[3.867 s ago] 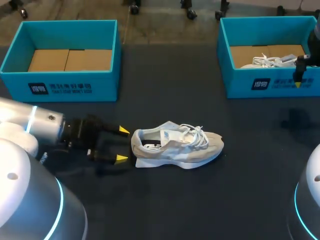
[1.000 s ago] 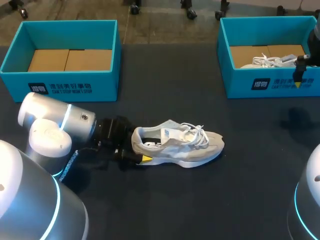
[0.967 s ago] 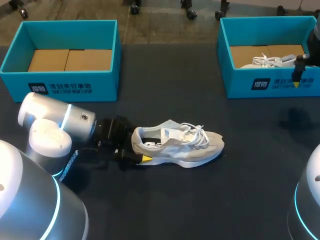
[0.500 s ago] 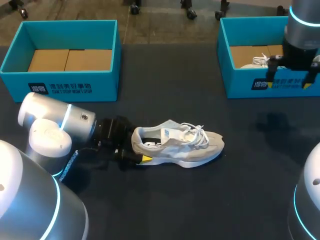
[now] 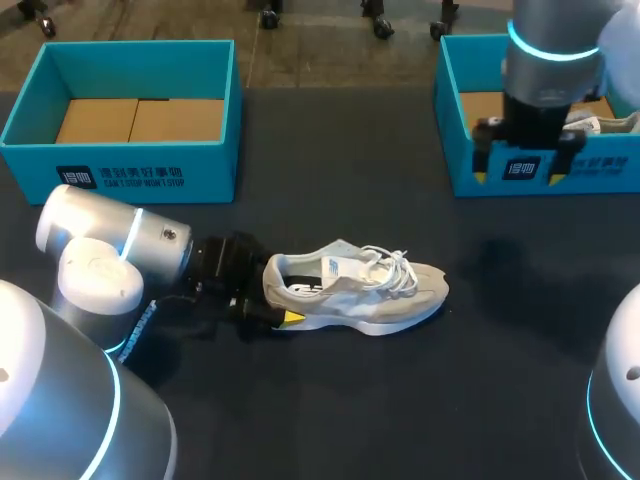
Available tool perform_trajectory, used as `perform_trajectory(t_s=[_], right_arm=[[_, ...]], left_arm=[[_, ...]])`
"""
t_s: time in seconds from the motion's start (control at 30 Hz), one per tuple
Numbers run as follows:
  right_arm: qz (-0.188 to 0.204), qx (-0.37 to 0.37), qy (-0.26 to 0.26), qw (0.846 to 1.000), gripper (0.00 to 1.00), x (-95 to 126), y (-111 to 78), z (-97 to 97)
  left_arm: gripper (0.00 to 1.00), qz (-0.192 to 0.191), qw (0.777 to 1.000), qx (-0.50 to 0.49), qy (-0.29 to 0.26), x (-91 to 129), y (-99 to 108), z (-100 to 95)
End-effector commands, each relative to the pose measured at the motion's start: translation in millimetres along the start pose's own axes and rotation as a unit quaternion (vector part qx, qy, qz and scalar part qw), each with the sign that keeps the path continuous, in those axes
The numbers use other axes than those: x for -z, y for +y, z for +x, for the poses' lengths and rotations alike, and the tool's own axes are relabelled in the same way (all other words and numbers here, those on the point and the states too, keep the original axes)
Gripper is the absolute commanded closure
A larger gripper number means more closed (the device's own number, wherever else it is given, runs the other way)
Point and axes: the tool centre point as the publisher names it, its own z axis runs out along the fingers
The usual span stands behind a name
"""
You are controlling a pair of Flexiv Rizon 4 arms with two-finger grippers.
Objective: Take the shoe out of the shoebox, open the shoe tongue, remove and reinsert the insole, then place the shoe into the shoebox
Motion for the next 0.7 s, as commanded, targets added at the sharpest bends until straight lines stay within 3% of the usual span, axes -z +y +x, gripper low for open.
perform_trajectory(t_s=[0.03,0.37,0.43,0.7], right_arm=[[-0.005,-0.003,0.003,1.000,0.00,-10,-11.8,28.2],[0.003,0.004,-0.009,1.000,0.00,1,-41.5,90.9],[0.009,0.029,0.011,0.999,0.00,4,-43.9,102.3],[0.009,0.029,0.011,0.999,0.00,4,-43.9,102.3]], left_arm=[[1.00,-0.001,1.000,0.000,0.000,0,1,-0.3],[1.00,-0.001,1.000,0.000,0.000,0,1,-0.3],[1.00,-0.001,1.000,0.000,0.000,0,1,-0.3],[1.00,-0.001,1.000,0.000,0.000,0,1,-0.3]])
